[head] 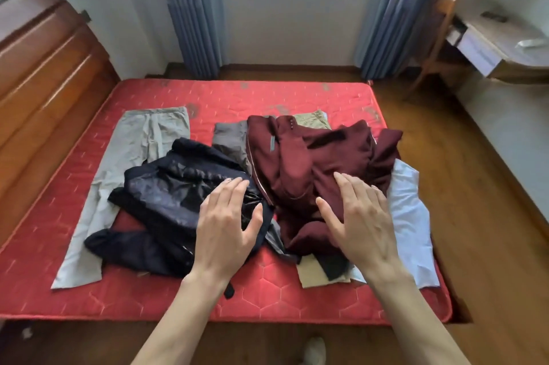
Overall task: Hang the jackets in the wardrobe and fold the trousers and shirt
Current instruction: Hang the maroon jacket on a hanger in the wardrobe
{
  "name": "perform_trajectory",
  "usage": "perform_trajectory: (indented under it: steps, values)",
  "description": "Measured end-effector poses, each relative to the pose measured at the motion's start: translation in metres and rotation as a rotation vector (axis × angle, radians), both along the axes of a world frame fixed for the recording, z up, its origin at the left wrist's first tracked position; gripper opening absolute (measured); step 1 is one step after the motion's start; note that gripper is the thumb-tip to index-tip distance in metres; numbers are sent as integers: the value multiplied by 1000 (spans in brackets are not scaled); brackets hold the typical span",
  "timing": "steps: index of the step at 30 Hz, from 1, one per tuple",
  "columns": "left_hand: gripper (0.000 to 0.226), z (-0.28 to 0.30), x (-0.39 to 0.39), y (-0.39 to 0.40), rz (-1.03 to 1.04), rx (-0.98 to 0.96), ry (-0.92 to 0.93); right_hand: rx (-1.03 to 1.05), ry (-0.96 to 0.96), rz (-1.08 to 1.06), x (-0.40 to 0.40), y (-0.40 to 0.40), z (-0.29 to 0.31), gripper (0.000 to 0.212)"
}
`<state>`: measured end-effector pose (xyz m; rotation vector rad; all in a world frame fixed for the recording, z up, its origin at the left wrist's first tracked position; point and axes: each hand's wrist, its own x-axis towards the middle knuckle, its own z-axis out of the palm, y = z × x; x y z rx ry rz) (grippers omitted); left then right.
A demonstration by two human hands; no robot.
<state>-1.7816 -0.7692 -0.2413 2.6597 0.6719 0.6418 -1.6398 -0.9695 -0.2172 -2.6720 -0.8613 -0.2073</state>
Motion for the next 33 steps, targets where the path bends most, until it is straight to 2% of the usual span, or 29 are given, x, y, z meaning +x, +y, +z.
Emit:
perform_trajectory:
  steps: [9,16,26,30,33]
  values:
    - [53,-67,63,-28,-69,-56,57,7,62,5,61,-31,-84,59]
    - [53,-172,100,-35,-130,-128,126,-76,166,-1,81,-38,-193,61]
    - [51,-336,151,-33,-269,-173,256,-236,198,31,122,-43,-332,69]
    - [56,-390,171,-32,-348,-169,320,-310,239,38,137,-37,-382,76]
    - [70,-420,188,-33,-388,-181,449,-401,286,61,147,-33,-419,83]
